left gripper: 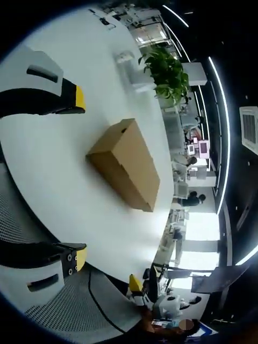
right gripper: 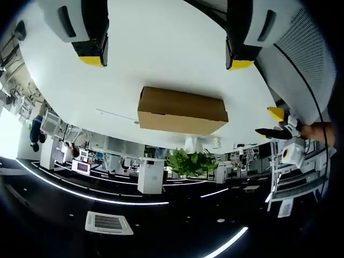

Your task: Operate the shoe box by opening the lid, removing the specified soft item, and placing it in the target area until the item is outside and the box remains undamaged.

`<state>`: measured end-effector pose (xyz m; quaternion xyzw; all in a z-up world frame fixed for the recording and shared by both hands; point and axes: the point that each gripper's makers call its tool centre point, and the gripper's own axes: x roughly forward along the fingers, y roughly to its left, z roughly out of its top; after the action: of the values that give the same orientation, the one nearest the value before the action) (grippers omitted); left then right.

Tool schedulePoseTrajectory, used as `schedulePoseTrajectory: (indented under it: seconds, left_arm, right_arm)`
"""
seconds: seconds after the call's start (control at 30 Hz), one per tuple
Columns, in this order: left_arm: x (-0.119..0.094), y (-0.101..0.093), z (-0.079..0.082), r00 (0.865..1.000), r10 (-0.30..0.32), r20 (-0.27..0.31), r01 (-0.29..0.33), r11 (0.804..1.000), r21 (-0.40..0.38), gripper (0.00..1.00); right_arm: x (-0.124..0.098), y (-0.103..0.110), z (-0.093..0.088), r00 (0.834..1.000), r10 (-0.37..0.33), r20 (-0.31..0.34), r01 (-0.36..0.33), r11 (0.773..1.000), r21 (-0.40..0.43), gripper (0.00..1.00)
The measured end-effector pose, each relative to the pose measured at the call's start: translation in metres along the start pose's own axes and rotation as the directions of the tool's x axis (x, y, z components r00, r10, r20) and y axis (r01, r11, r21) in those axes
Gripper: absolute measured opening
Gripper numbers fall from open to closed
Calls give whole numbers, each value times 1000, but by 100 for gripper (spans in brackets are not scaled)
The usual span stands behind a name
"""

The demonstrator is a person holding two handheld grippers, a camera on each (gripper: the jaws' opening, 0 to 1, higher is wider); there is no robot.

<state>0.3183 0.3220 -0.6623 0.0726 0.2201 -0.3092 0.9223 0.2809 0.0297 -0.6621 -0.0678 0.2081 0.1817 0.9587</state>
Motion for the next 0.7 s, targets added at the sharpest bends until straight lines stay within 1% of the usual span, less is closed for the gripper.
schedulePoseTrajectory:
  seconds: [0.2,0.57,0.7]
  left_arm:
    - [0,0,-1,1000,0,-3,0,1000,0,99]
    - [-1,0,1,1000,1,3,-1,1000,-3,99]
    - [-1,1,1,1000,3,8,-2,1000,-15,99]
  right_arm:
    - [0,1,-2,1000,5,-6,-5,1000,13,89]
    - [-1,-1,-1,1000,-5,-9,5,1000,10,88]
    - [-1,-1,-3,1000,-3,-20,3,1000,5,89]
